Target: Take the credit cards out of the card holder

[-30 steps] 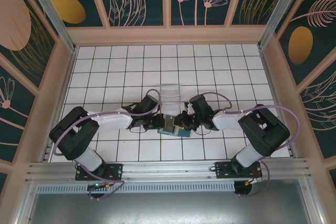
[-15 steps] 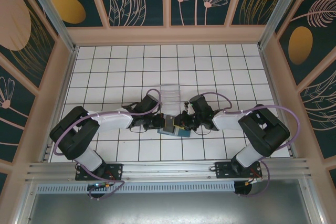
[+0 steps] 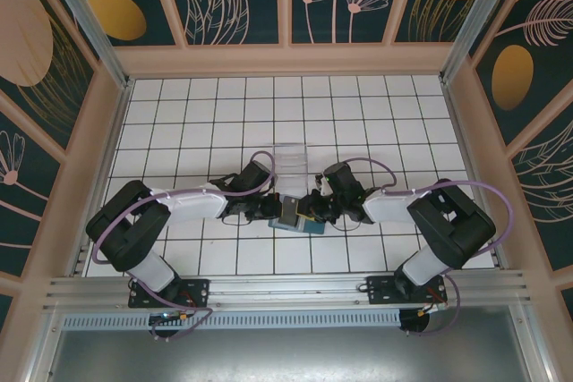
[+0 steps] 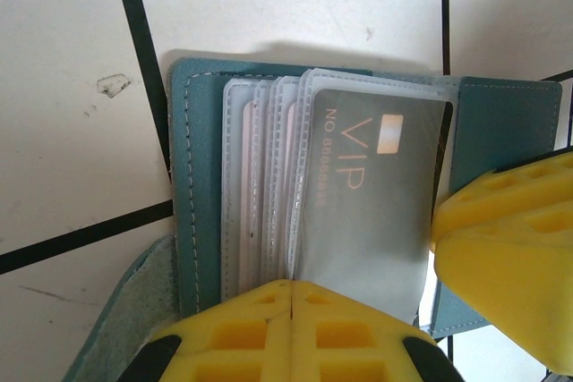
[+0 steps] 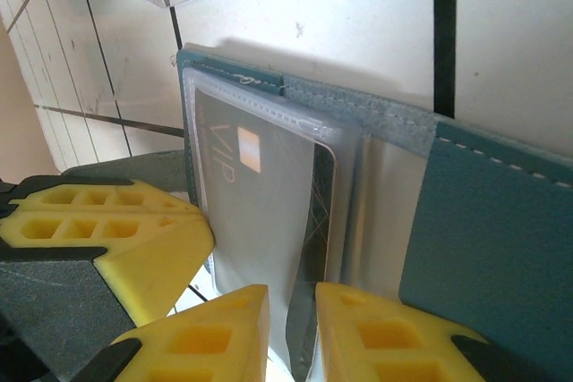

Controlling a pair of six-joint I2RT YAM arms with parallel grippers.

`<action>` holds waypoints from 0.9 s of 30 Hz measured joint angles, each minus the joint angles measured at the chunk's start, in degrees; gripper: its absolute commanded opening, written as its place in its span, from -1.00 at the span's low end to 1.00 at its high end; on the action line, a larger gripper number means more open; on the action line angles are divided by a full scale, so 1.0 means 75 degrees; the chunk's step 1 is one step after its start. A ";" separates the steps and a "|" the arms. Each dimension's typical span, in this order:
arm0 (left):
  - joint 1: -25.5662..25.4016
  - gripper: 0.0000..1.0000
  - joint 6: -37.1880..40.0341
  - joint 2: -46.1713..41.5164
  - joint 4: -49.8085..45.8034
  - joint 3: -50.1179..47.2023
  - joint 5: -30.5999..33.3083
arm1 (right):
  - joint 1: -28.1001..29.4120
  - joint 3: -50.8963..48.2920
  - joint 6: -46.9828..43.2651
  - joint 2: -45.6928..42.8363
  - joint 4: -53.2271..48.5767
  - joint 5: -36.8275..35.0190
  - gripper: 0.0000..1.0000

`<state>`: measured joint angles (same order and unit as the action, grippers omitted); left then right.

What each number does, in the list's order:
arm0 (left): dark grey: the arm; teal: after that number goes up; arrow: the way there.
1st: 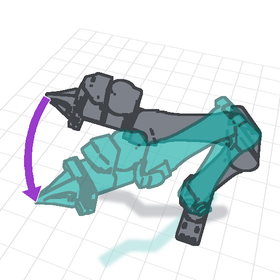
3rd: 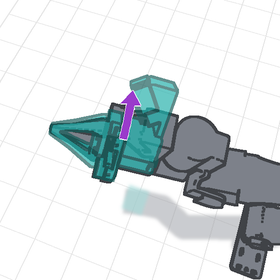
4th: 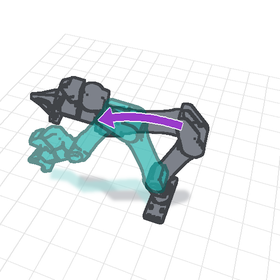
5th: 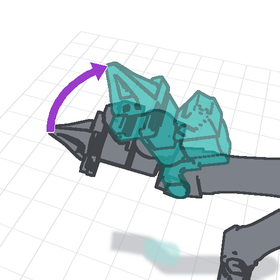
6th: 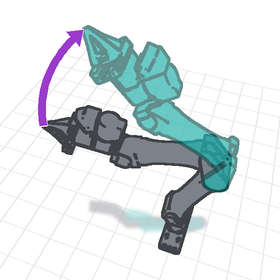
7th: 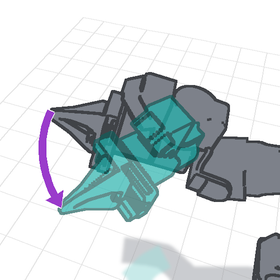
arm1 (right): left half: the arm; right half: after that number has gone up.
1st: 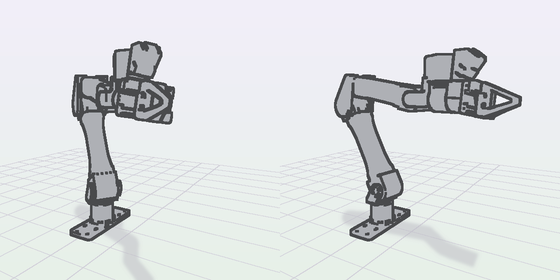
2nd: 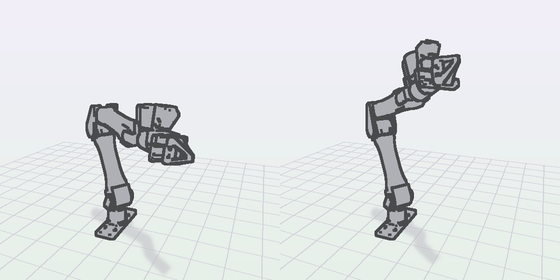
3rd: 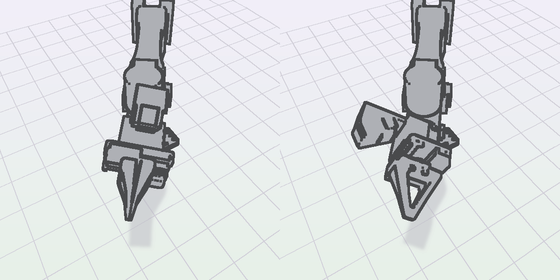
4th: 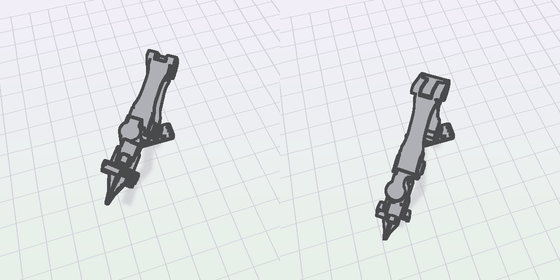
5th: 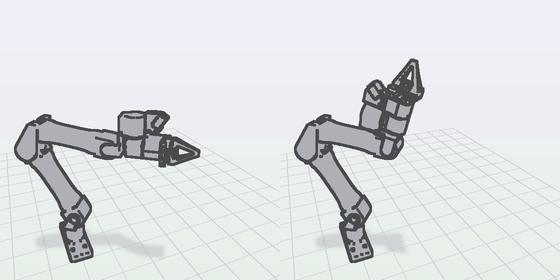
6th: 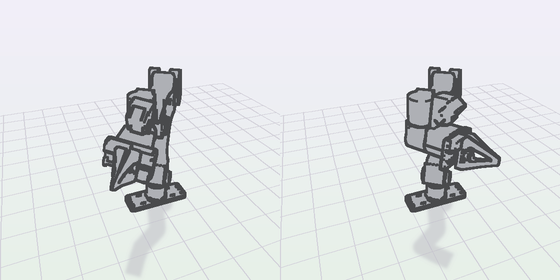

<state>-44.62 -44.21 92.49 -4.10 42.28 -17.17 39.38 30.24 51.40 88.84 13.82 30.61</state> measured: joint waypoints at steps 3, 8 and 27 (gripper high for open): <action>0.0000 -0.89 0.0000 0.0006 -0.0003 0.0009 0.0000 | 0.0003 -0.0009 0.0000 -0.0041 -0.0012 -0.0041 -0.54; 0.0000 -0.89 0.0000 0.0006 -0.0003 0.0009 0.0000 | 0.0009 -0.0058 0.0000 -0.0087 -0.0017 -0.0114 -0.54; 0.0000 -0.91 0.0087 0.0061 -0.0023 0.0064 -0.0058 | 0.0006 -0.0446 0.0289 -0.0067 0.0833 0.0096 -0.58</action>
<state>-44.62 -43.55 92.95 -4.27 42.76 -17.61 39.42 26.89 53.56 88.33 20.08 31.33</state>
